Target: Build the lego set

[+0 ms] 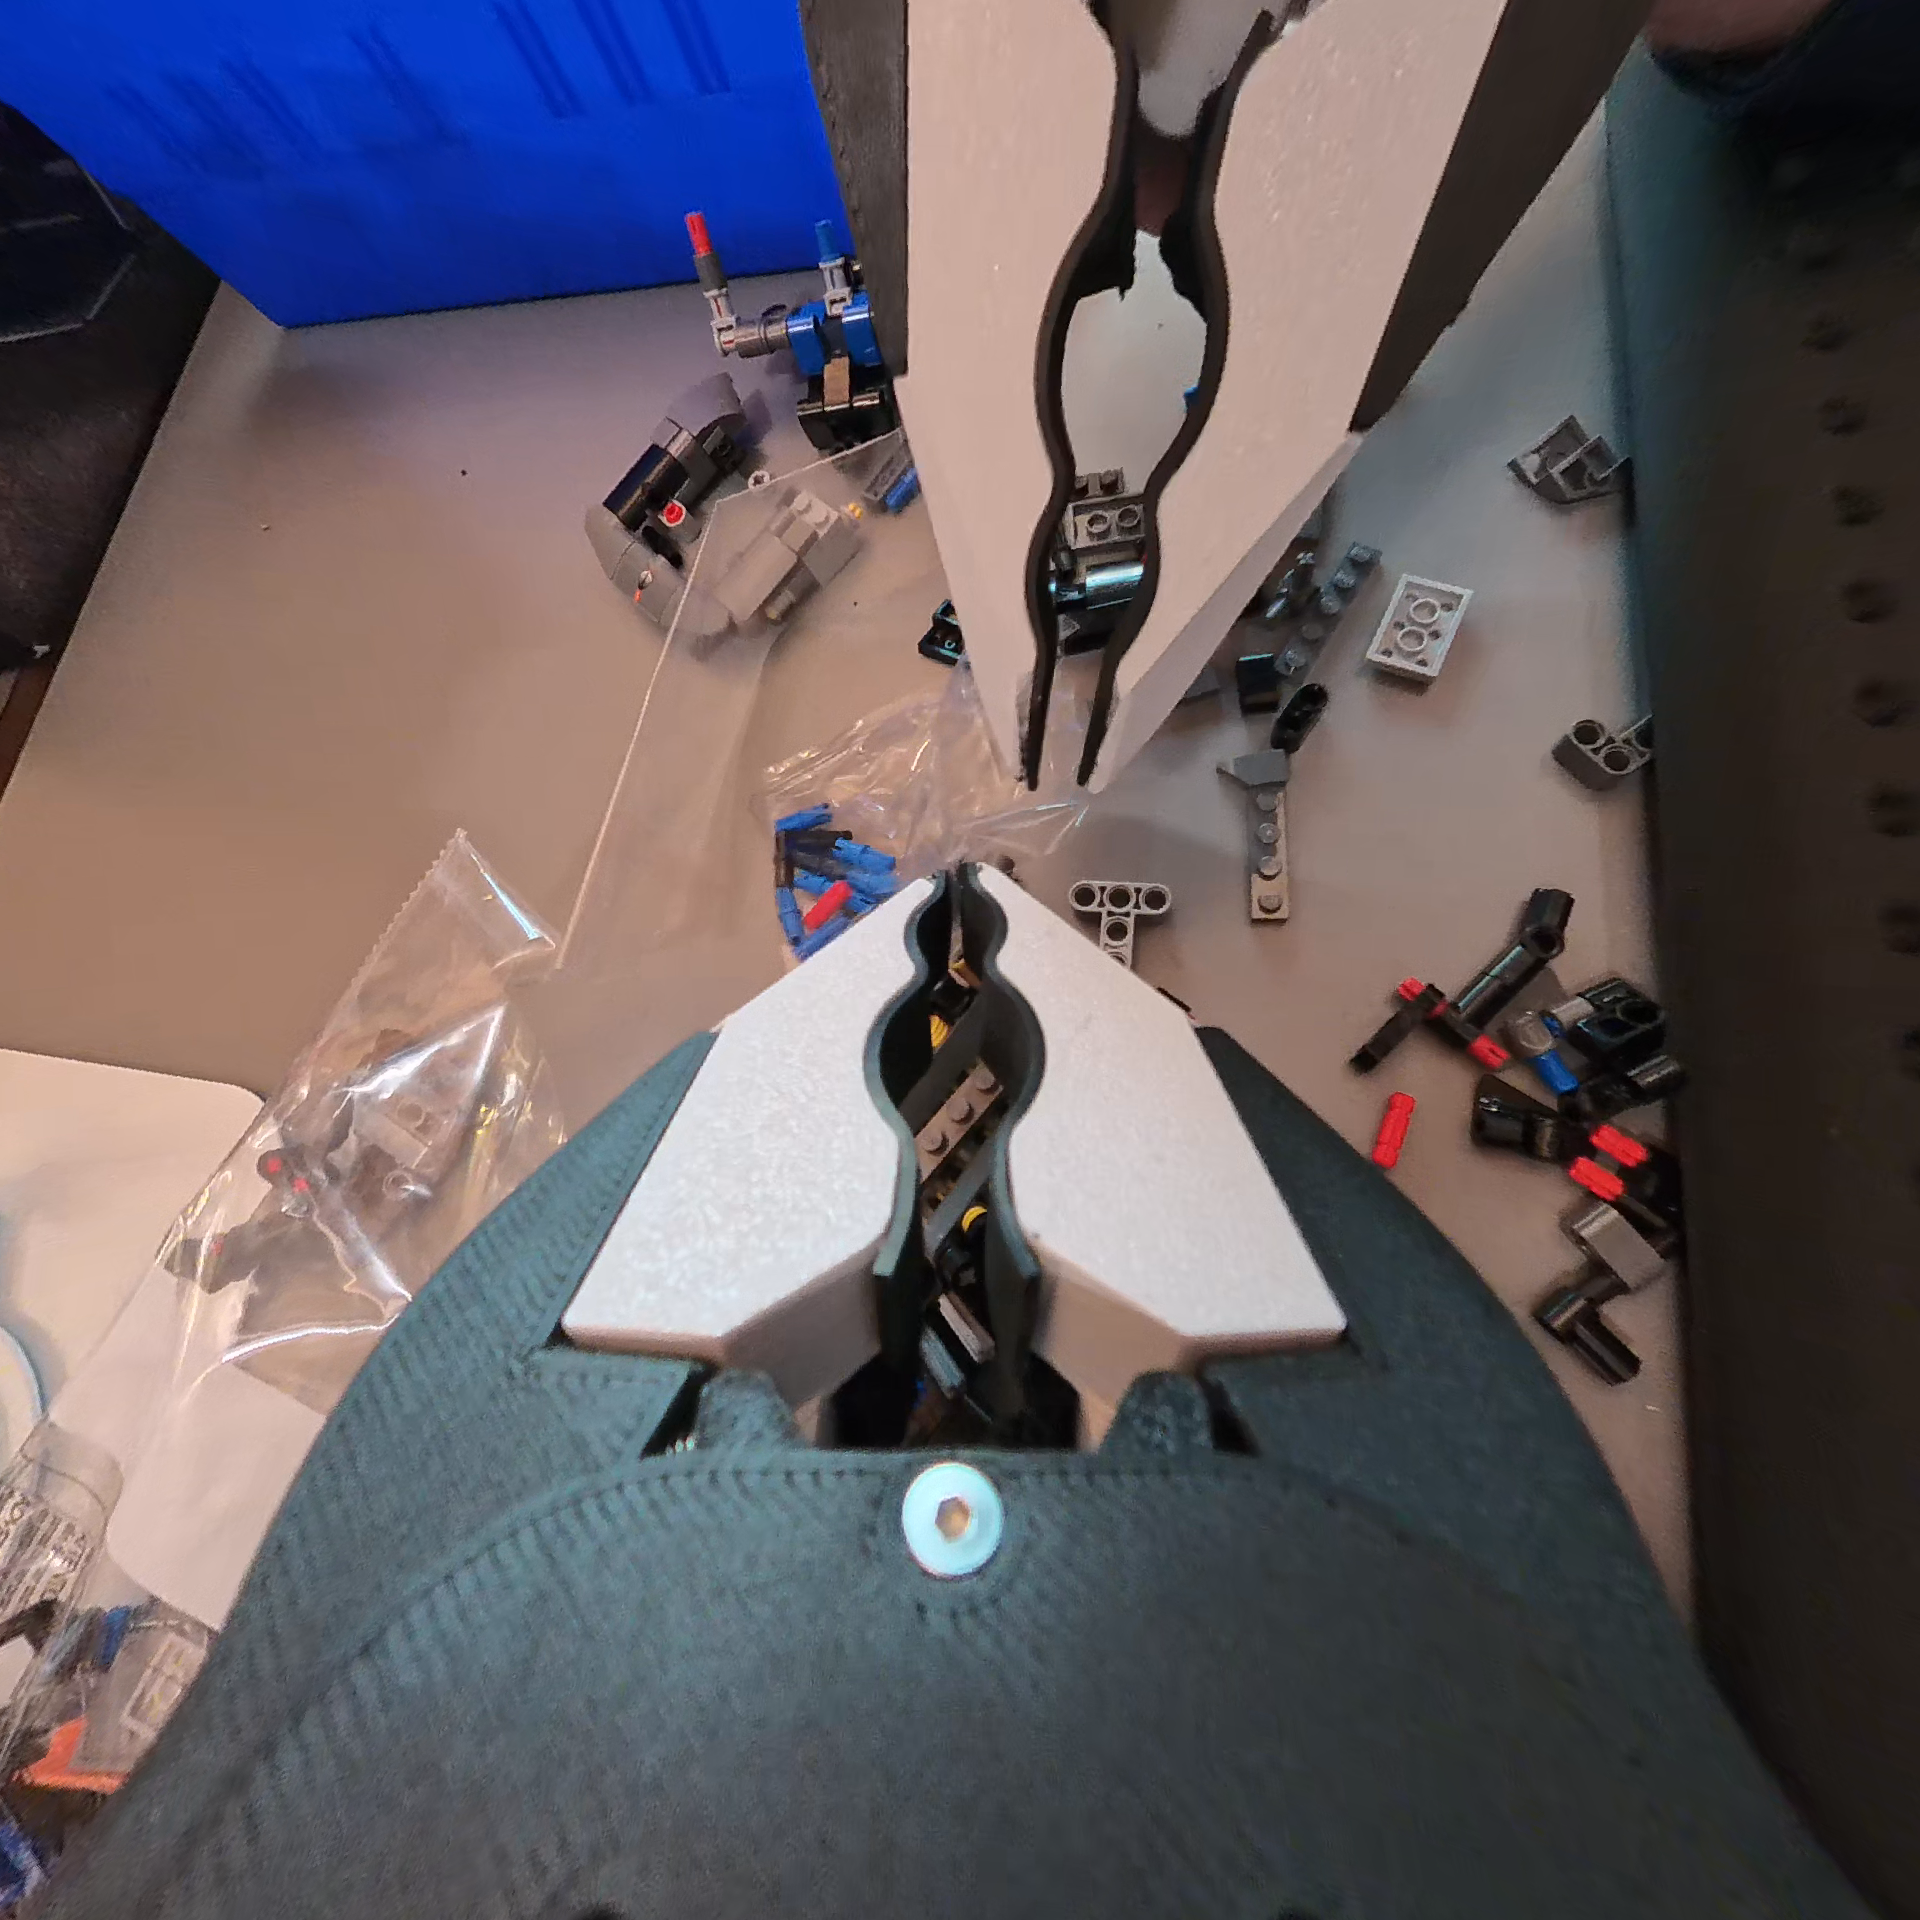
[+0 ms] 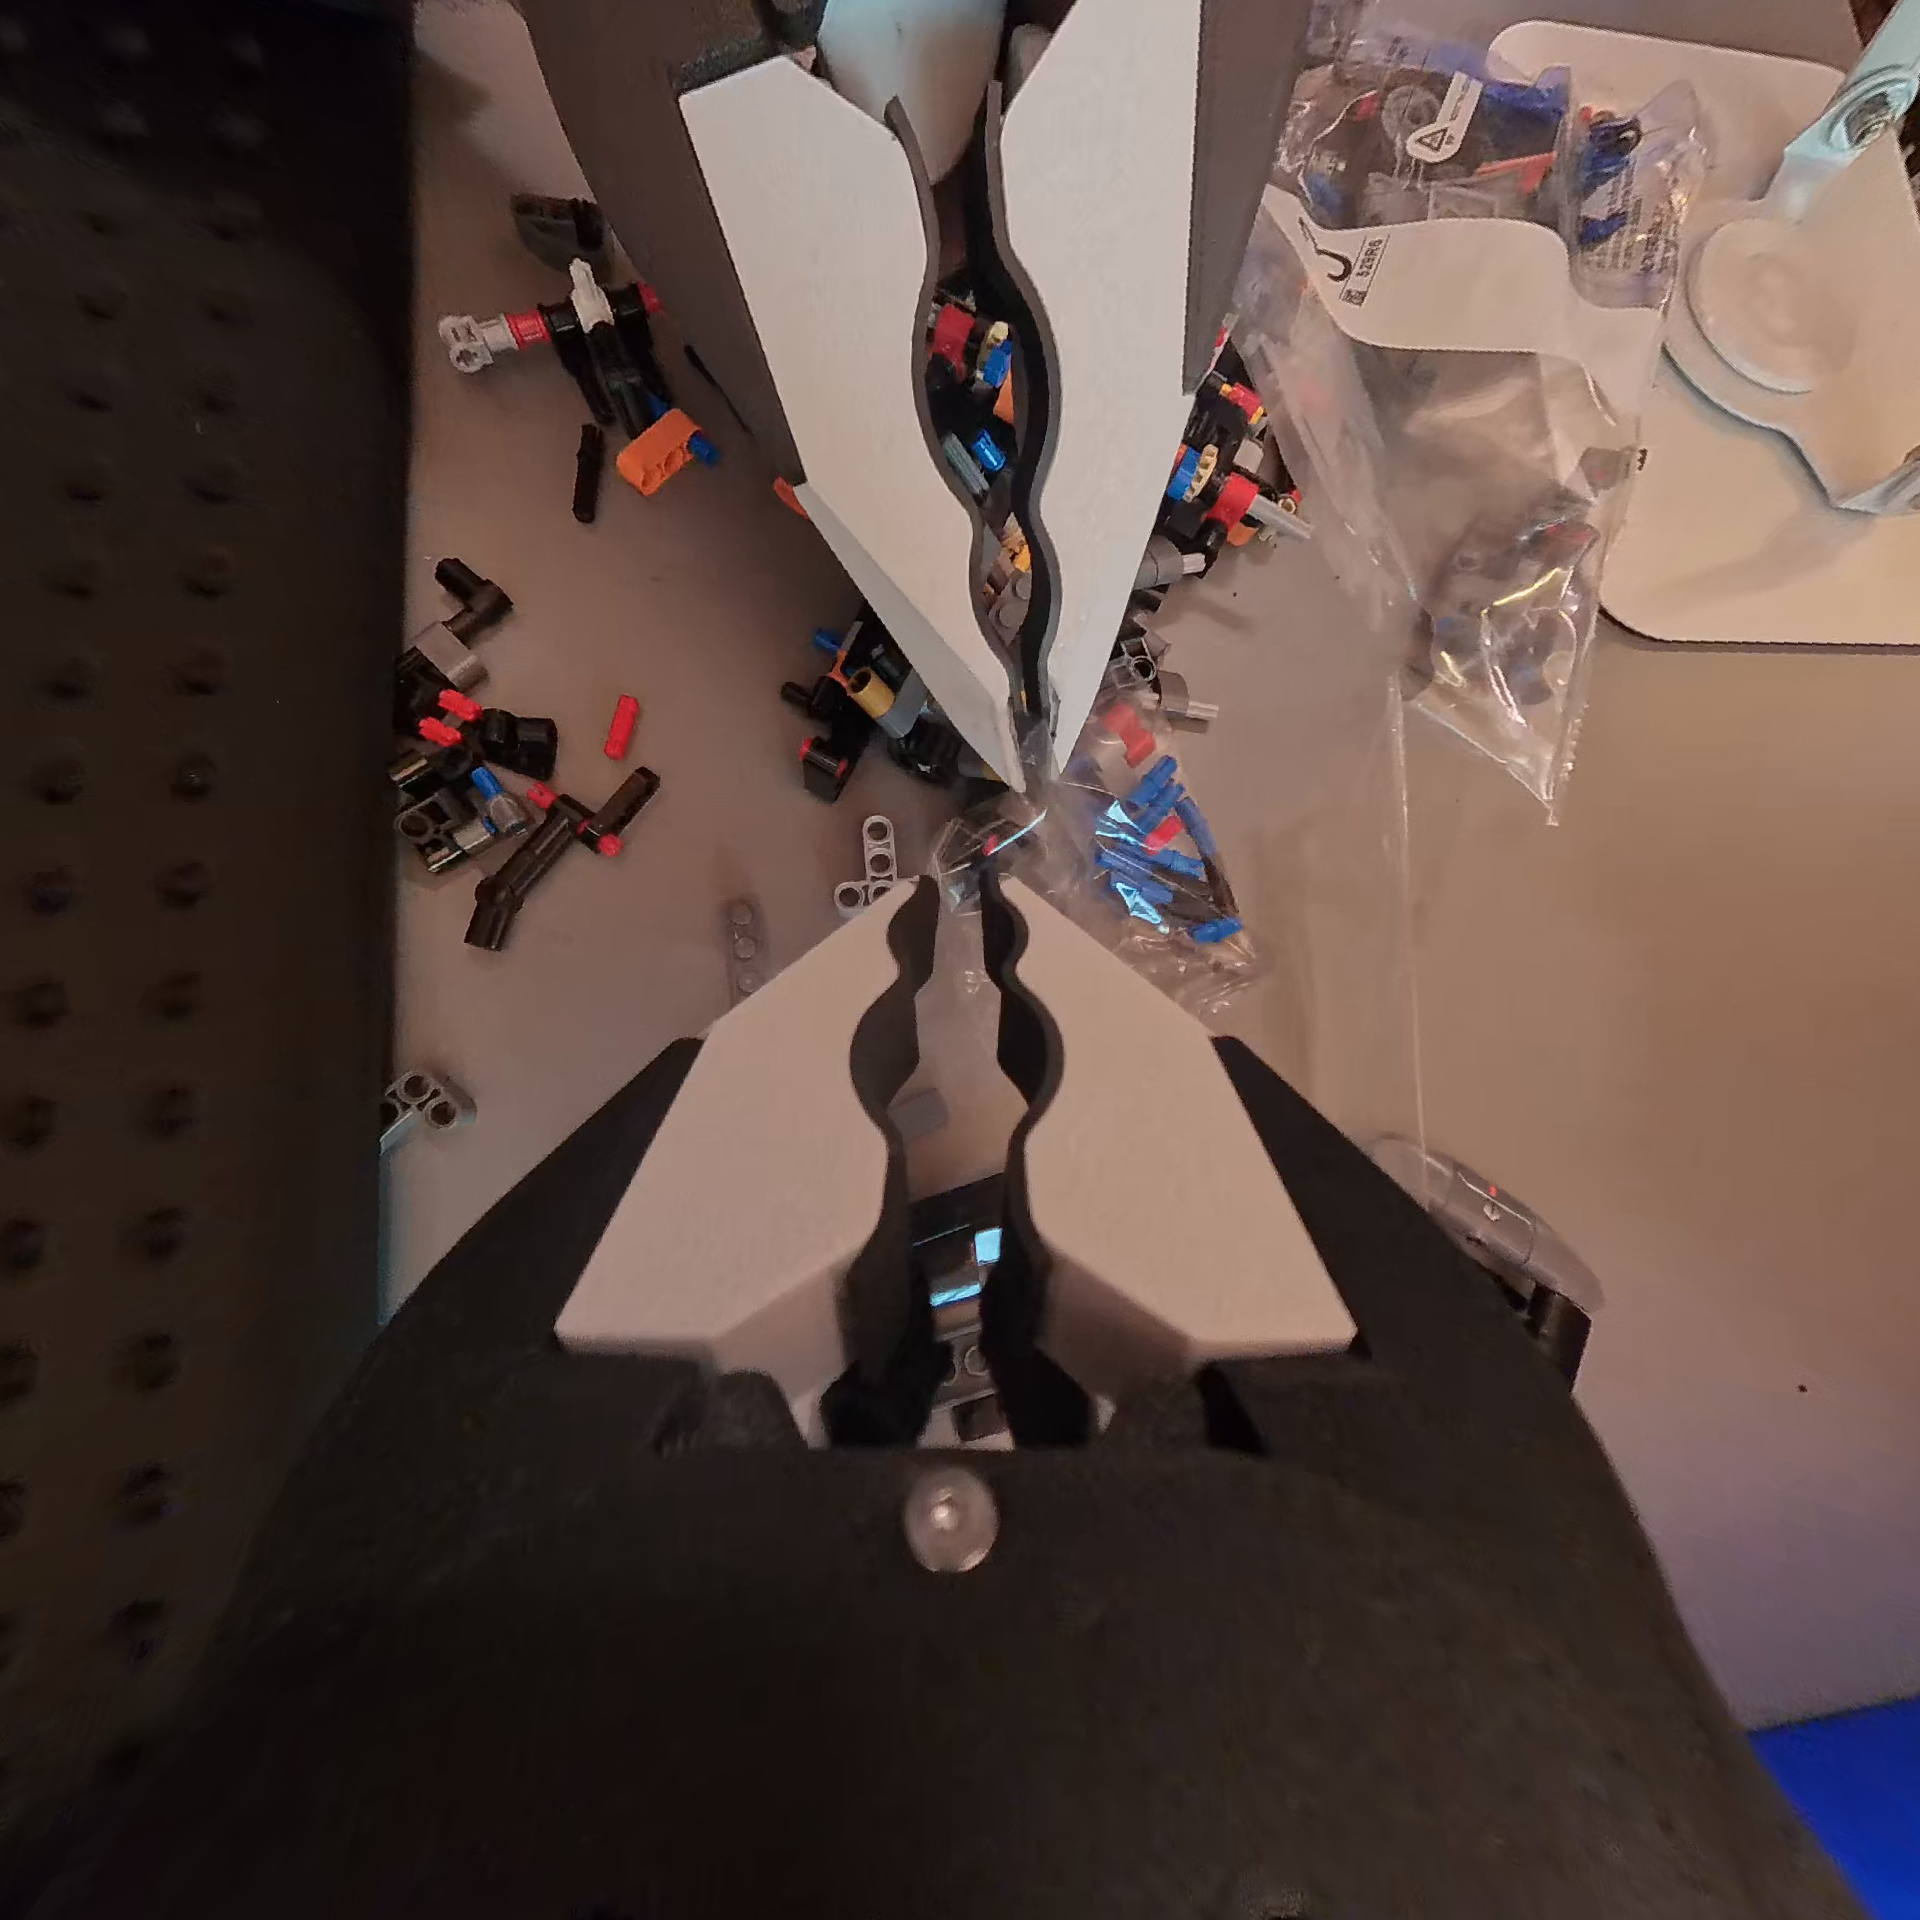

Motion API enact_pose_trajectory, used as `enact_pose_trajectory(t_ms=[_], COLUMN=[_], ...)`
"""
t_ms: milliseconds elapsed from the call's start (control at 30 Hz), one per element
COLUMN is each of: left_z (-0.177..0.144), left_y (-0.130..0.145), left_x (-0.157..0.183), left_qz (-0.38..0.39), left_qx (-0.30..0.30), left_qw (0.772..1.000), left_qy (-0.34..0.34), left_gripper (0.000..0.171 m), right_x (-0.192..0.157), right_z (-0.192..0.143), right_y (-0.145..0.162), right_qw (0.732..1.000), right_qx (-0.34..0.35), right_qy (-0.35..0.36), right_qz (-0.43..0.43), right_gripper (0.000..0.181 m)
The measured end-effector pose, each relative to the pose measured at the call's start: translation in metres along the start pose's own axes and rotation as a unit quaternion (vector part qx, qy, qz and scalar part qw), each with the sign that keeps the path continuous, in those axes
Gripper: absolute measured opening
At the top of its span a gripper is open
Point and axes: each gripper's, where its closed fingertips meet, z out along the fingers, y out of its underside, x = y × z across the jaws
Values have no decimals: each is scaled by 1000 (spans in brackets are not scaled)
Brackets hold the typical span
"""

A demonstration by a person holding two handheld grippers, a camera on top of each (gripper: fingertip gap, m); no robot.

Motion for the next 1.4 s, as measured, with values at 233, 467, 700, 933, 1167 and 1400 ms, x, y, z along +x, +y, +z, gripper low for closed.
enact_pose_trajectory(t_ms=[233, 467, 700, 933, 1167, 1400], left_z=[1, 2, 1, 2, 1, -1], left_y=[1, 2, 1, 1, 0, -3], left_x=[1, 2, 1, 2, 4, 1], left_qz=[0, 4, 3, 4, 6, 1], left_qx=[-2, -7, -5, -5, -3, 4], left_qw=[1000, 1000, 1000, 1000, 1000, 1000], left_qy=[2, 5, 2, 4, 6, 0], left_gripper=[0, 0, 0, 0, 0, 0], right_x=[-1, -2, 1, -15, -17, -22], right_z=[0, 2, 1, 4, 6, -15], right_y=[1, 3, 4, -3, -4, -33], right_qw=[1000, 1000, 1000, 999, 999, 995], right_qx=[-2, -10, -9, 8, 8, 87], right_qy=[-3, -7, -1, -48, -45, -45], right_qz=[2, 0, 5, 8, -6, -24], right_gripper=[4, 3, 3, 8, 0, 3])
